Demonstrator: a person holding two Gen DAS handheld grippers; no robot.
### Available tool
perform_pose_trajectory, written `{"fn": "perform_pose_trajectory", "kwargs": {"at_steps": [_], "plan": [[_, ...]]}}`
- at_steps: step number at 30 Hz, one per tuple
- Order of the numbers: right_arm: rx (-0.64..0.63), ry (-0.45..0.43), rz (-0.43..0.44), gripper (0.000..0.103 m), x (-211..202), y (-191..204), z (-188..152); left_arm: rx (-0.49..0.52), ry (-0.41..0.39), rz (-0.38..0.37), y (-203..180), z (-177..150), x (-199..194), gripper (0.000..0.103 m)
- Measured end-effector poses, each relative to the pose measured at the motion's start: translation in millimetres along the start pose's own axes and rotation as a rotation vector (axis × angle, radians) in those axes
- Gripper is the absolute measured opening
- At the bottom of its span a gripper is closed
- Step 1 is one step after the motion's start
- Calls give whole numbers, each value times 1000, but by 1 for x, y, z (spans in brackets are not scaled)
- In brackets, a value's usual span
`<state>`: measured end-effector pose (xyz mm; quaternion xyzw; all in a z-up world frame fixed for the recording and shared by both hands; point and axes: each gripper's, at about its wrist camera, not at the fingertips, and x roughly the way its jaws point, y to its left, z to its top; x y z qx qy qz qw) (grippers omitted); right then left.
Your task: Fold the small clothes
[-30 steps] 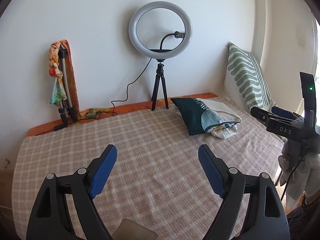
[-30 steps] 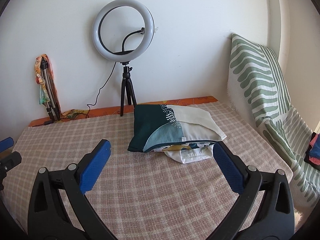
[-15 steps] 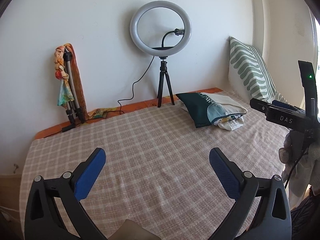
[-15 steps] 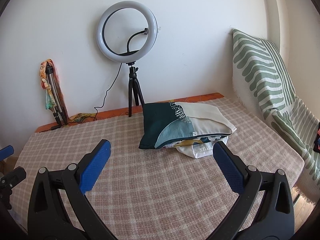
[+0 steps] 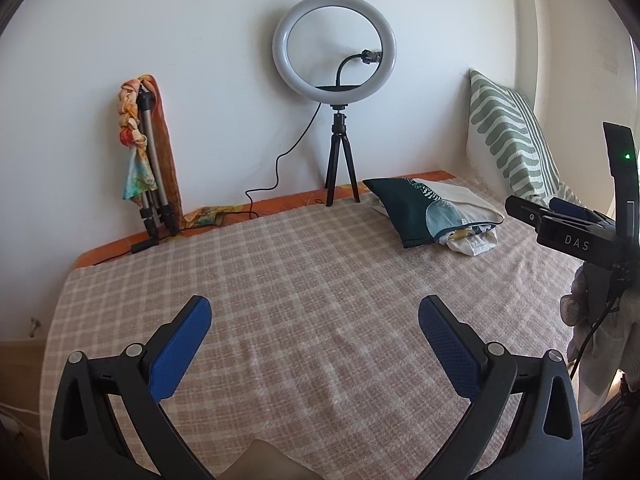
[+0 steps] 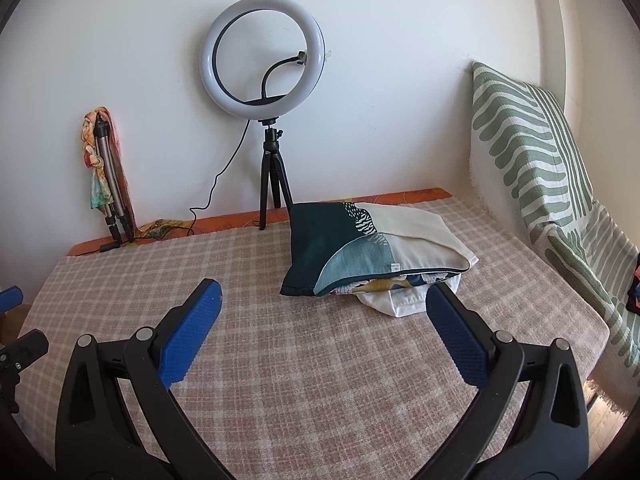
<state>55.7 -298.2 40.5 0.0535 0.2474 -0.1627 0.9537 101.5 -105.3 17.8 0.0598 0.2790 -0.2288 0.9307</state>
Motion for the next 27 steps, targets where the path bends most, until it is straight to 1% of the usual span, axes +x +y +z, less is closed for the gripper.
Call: {"fn": "perform_pose_trajectory", "kwargs": {"at_steps": [27], "plan": [[-12,17,18,103,3,5,-4,10,-26,-8,-4,2,-9,103]]}}
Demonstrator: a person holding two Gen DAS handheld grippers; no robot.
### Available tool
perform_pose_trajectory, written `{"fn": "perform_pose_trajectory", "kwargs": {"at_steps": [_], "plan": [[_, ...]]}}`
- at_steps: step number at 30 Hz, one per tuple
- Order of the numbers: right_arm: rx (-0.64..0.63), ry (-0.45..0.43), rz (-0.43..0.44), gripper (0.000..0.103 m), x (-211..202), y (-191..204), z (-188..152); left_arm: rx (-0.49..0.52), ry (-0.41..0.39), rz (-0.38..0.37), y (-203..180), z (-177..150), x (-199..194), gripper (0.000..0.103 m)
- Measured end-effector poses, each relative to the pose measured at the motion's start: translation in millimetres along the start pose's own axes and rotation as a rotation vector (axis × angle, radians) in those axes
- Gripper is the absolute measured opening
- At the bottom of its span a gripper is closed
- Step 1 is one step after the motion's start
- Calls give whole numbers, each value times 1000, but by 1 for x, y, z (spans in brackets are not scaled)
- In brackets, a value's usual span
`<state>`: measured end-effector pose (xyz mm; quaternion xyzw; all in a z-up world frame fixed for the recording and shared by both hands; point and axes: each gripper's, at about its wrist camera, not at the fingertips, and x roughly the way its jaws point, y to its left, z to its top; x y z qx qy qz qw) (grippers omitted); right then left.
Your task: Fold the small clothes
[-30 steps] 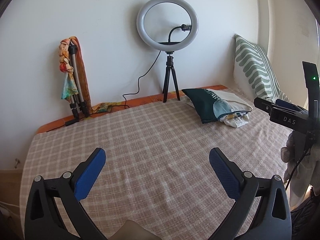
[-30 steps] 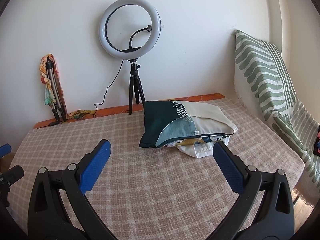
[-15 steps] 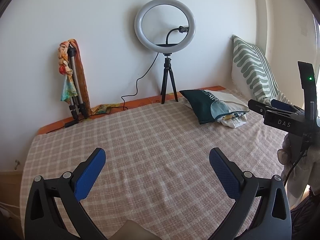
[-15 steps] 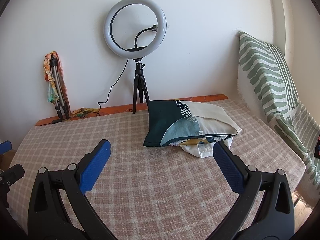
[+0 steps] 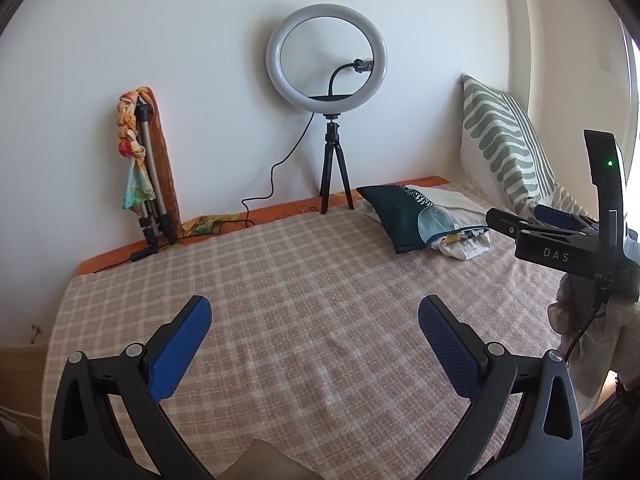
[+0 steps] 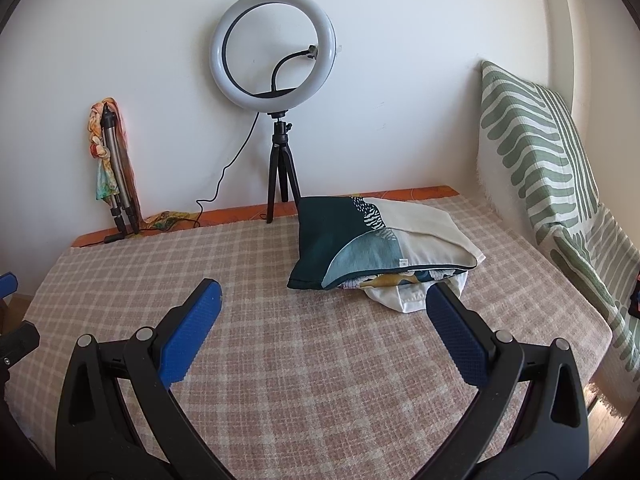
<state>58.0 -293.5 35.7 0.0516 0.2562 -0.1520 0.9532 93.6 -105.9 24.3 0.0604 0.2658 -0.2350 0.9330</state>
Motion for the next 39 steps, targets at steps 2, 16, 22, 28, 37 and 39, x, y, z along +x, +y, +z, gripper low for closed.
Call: {"fn": "perform_pose_trajectory", "kwargs": {"at_steps": [2,16,22,28,37,39], "plan": [[-2,-1,0,103,0,0,0,-2,-2,0,0,0,0,103],[0,1,2,103,1,-1,0,-8,-6,6,-1,0,-2,103],[1,4,3,103,1,0,-1,-11,-3,8,0,-1,-1,103],[3,4,3,103,1,0,-1,-9,3,0,1,-2,-1,103],[3,4,2,103,1,0,-2,-22,1,-14,2,-3,-3,103],[3,5,4,103,1,-1,-2,-32,6,-17,4,-3,-2,103]]}}
